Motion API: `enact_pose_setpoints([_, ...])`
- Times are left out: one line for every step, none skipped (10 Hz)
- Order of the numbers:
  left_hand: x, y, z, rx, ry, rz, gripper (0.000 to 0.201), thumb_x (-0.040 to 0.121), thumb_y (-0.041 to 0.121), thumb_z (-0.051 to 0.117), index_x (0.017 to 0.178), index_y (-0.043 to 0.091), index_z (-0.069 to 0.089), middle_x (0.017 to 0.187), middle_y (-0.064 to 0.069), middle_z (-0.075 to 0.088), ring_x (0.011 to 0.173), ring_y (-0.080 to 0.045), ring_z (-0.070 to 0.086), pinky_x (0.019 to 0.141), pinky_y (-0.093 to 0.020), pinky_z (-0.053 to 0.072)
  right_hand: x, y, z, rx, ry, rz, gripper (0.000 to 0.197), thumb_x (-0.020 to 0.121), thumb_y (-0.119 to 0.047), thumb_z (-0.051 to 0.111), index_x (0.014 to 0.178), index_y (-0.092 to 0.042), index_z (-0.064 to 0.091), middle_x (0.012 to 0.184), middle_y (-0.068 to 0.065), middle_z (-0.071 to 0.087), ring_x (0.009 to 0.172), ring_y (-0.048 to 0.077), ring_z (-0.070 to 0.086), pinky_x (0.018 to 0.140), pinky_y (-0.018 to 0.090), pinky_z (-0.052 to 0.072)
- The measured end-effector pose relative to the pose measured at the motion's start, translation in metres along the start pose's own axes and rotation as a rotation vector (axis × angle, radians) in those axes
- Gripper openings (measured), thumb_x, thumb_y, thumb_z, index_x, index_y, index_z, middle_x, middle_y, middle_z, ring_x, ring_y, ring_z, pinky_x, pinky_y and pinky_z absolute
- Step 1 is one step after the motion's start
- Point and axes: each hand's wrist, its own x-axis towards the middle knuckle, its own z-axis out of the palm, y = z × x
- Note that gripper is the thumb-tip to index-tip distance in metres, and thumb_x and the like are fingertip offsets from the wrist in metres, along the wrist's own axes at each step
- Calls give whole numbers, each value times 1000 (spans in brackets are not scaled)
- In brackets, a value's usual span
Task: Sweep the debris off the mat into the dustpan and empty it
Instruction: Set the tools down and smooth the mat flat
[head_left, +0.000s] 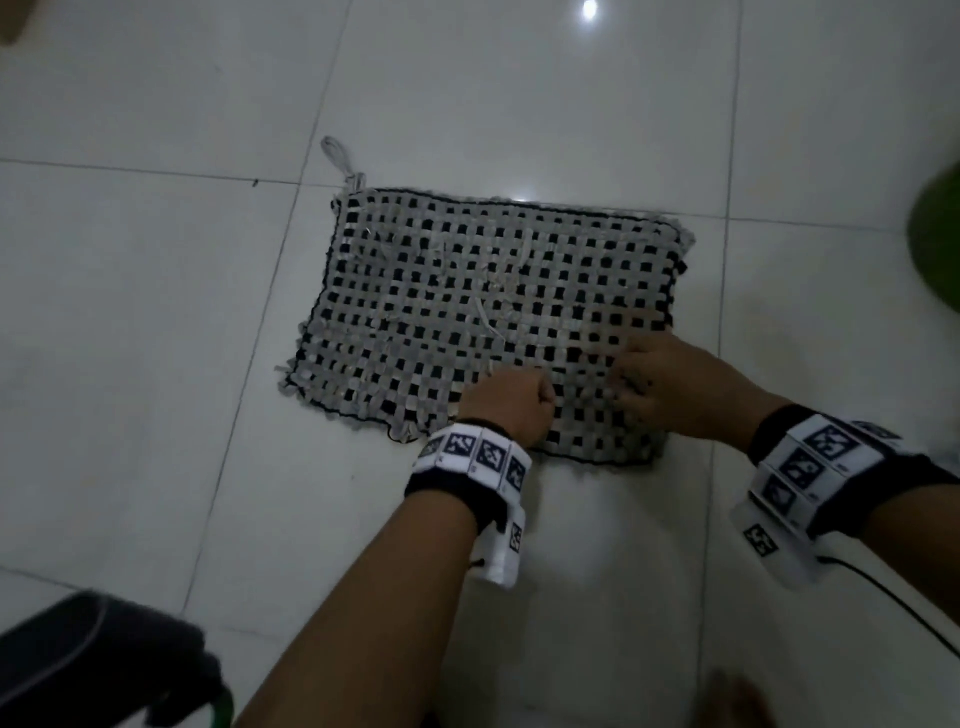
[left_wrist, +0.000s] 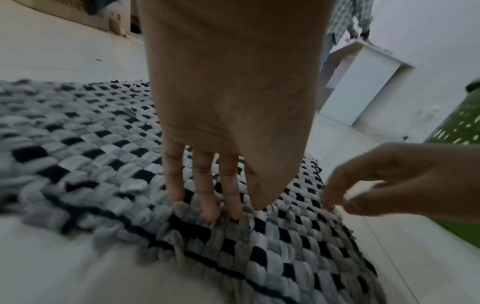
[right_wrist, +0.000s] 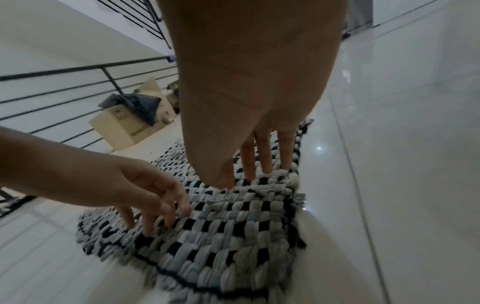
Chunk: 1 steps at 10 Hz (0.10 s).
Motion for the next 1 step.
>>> enact_pose_setpoints([-12,6,-24,90,-113,19,26,100,24,49,123,20,59,130,-6,60,113,-29,58,98,-47,51,-29,-3,-19,-2,-288,201,23,98,-34,54,108,-18,68,114,8,65,97,24,59,84,35,51])
